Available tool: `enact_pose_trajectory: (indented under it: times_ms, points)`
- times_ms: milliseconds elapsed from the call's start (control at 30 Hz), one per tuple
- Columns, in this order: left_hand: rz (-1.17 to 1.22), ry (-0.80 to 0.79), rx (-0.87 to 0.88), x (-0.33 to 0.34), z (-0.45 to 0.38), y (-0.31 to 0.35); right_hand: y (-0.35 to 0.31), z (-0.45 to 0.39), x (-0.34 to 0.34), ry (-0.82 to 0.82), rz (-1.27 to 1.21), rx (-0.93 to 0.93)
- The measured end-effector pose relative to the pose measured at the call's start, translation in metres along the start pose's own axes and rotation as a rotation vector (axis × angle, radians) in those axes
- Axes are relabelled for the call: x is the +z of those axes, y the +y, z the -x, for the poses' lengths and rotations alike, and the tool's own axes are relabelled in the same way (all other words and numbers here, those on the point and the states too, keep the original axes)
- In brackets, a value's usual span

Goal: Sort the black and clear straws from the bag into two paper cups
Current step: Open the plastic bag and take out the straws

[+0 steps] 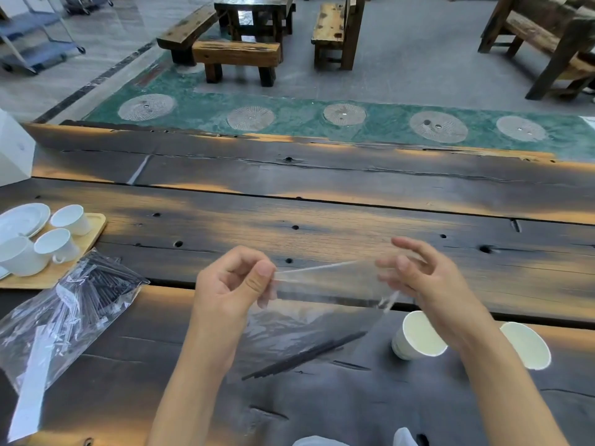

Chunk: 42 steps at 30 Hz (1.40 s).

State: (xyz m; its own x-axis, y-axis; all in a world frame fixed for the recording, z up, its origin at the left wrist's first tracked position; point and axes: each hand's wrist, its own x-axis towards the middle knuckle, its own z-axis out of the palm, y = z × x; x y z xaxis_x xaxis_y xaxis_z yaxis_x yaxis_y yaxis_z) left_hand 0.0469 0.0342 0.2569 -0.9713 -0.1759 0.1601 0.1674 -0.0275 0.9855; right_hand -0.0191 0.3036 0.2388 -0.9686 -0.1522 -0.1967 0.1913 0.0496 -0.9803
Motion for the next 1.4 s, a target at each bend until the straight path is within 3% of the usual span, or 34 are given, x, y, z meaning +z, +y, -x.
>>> enact_pose_trajectory:
  times_ms: [133, 433, 767, 933, 1267, 1333, 1400]
  points:
    - [0.153, 0.094, -0.081, 0.000, -0.005, -0.002, 0.026, -0.002, 0.003, -0.152, -0.137, 0.020]
    - [0.356, 0.273, -0.201, -0.012, -0.010, -0.004, 0.034, -0.005, 0.022, -0.151, -0.069, -0.080]
    - [0.353, 0.321, -0.258, -0.023, -0.010, -0.020, 0.022, -0.003, 0.034, 0.025, -0.115, -0.135]
    - [0.473, 0.406, -0.358, -0.021, -0.016, -0.027, 0.015, 0.001, 0.037, 0.035, -0.060, -0.136]
    - [0.441, 0.506, -0.458, -0.017, -0.021, -0.036, 0.009, 0.007, 0.039, 0.062, -0.047, -0.132]
    - [0.270, 0.507, -0.380, -0.016, -0.021, -0.031, 0.007, 0.007, 0.036, 0.058, -0.050, -0.157]
    - [-0.057, 0.523, -0.225, -0.015, -0.020, -0.022, 0.002, 0.008, 0.032, 0.041, -0.025, -0.186]
